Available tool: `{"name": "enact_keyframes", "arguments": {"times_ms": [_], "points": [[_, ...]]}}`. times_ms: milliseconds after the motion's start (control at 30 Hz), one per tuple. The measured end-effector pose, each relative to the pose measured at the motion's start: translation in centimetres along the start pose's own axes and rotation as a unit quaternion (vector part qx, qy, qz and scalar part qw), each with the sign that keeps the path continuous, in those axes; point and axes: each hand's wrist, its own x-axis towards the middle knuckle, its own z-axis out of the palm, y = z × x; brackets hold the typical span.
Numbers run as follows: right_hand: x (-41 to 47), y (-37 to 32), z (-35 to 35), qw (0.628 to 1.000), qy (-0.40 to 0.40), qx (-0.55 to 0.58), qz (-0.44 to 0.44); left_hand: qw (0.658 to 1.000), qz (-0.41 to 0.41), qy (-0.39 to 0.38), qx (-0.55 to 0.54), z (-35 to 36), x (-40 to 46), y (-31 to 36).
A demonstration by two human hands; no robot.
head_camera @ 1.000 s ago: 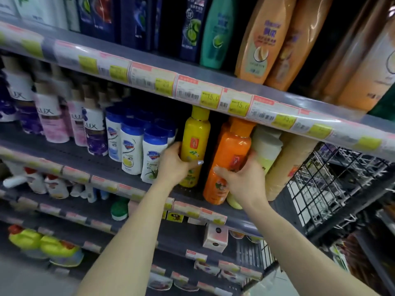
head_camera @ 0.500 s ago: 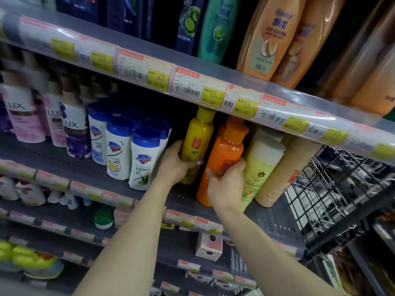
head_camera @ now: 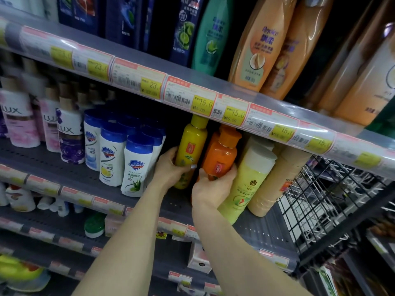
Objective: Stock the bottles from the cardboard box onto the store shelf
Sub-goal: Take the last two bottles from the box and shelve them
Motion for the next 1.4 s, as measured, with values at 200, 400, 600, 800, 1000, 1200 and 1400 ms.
{"name": "enact_keyframes", "arguments": {"times_ms": [200,400,600,800,1000,1200,1400], "points": [[-0.5,-0.7,-1.2,0.999,-0.038,-0.029,-0.016,1.000,-0.004,0.006,-0.002,0.3,0.1,0.2],[-0.4,-1.1,-2.5,0.995,-0.079,-0.058,-0.006,0.999,-0.008,0.027,0.015,0.8,0.2,0.1],[-0.3,-1.6,-3.1,0.991,-0.110,-0.072,0.010,0.999,-0.003,0.033,0.008,0.9,-0.2,-0.1],[0.3,-2.2,-3.2,0.989,-0.115,-0.073,0.053,0.999,-0.002,0.041,0.013,1.4,-0.4,0.0],[0.2,-2.8,-3.5,0.987,-0.121,-0.091,0.056,0.998,-0.012,0.040,0.040,1.3,-0.6,-0.4],[-0.6,-2.7,-3.3,0.988,-0.110,-0.099,0.041,0.999,-0.007,0.036,0.039,1.4,-1.3,-0.3],[-1.2,-1.8,-4.1,0.985,-0.100,-0.133,-0.040,0.998,0.008,0.031,0.046,1.3,-2.3,0.2]]}}
